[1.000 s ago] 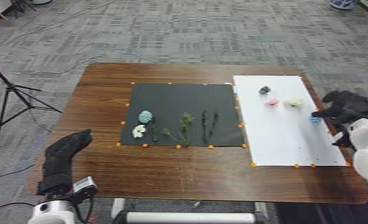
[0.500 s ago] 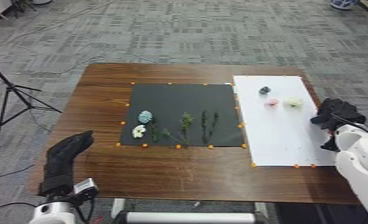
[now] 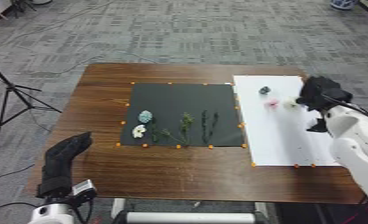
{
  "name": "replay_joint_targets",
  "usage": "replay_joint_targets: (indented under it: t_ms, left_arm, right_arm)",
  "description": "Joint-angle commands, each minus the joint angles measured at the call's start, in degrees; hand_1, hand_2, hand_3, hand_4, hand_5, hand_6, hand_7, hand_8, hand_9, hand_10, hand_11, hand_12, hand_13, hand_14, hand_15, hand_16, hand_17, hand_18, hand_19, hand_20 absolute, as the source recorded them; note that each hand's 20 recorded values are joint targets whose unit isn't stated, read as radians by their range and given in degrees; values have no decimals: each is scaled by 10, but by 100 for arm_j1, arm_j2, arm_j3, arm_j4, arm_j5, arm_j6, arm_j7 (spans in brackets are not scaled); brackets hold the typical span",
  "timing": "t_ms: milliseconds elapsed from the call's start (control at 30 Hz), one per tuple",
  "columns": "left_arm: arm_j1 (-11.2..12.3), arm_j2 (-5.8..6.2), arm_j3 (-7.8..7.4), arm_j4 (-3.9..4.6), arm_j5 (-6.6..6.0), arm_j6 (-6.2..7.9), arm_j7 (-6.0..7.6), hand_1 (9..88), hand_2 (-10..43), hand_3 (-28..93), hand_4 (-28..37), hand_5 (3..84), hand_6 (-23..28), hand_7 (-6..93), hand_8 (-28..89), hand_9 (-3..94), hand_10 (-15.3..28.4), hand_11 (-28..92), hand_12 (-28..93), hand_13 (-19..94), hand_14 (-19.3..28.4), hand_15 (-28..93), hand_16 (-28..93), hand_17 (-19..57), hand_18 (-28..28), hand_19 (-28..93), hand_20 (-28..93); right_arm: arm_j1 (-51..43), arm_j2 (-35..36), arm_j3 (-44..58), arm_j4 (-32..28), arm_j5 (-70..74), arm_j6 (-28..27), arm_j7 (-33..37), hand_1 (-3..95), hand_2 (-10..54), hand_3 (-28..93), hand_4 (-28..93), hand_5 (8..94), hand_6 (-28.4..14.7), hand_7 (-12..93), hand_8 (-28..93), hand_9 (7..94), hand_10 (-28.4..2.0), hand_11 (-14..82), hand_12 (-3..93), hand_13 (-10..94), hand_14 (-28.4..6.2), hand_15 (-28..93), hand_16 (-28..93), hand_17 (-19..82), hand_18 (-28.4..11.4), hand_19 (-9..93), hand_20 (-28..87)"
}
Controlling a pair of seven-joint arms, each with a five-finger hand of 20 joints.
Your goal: Arrange flowers
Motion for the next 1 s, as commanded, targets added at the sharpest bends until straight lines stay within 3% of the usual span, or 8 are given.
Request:
replay_joint_targets:
  t_ms: [33, 200, 367, 467, 533, 633, 1000]
  left_arm:
    - [-21, 1, -1, -35, -5, 40, -45, 302, 19, 685, -255, 536, -3, 212, -100, 515, 137, 249, 136, 401, 167, 230, 5, 37, 131, 157, 173]
    - [-121, 8, 43, -7, 4, 20, -59, 302, 19, 684, -256, 536, -3, 212, -100, 517, 138, 250, 136, 402, 167, 229, 5, 37, 131, 157, 173]
    - [-224, 40, 55, 43, 11, 44, -78, 301, 20, 685, -256, 536, -3, 212, -100, 517, 138, 250, 136, 401, 167, 229, 5, 37, 131, 157, 173]
    - [-234, 33, 52, 35, 8, 51, -97, 301, 20, 686, -257, 536, -4, 212, -100, 516, 138, 250, 136, 402, 166, 229, 5, 36, 131, 158, 174]
    - [-347, 31, 91, 99, 23, 23, -147, 301, 20, 686, -258, 537, -4, 213, -100, 517, 138, 250, 135, 402, 167, 229, 5, 37, 131, 157, 173]
    - [-319, 33, 99, 71, 19, 56, -142, 301, 20, 686, -257, 538, -4, 211, -101, 517, 138, 251, 136, 401, 168, 231, 5, 37, 131, 157, 173]
    - [-309, 35, 102, 73, 48, -35, -175, 301, 21, 686, -256, 537, -4, 211, -100, 516, 137, 249, 135, 402, 166, 231, 4, 37, 131, 157, 174]
  right_arm:
    - [1806, -1647, -1392, -163, -36, -762, -738, 583, -78, 585, -191, 807, -7, 175, 105, 888, -95, 150, 297, 886, -28, 569, 370, 587, -151, 932, 532]
    - [1876, -2828, -1967, 18, -613, -1573, -1094, 579, -78, 585, -191, 805, -2, 173, 102, 888, -94, 139, 295, 884, -27, 568, 374, 587, -151, 932, 534]
    - [2017, -3351, -2487, 453, -1004, -1879, -1319, 577, -76, 581, -193, 803, 4, 174, 97, 884, -100, 132, 289, 883, -28, 567, 376, 584, -149, 932, 536]
    - [2055, -3529, -2632, 615, -1059, -2028, -1293, 576, -76, 582, -196, 802, 6, 175, 94, 884, -98, 130, 285, 882, -29, 568, 377, 583, -149, 932, 536]
    - [2085, -3631, -2666, 789, -1232, -1997, -1369, 577, -76, 582, -197, 802, 7, 175, 91, 883, -99, 128, 282, 881, -30, 569, 377, 584, -150, 932, 537]
    - [2101, -3711, -2693, 920, -1409, -1965, -1416, 575, -77, 583, -197, 803, 10, 177, 87, 884, -99, 126, 278, 882, -30, 570, 375, 585, -150, 932, 539]
    - [2133, -3643, -2707, 1045, -1395, -2010, -1277, 556, -78, 590, -186, 796, 14, 180, 83, 873, -100, 115, 259, 886, -30, 578, 373, 590, -151, 932, 551]
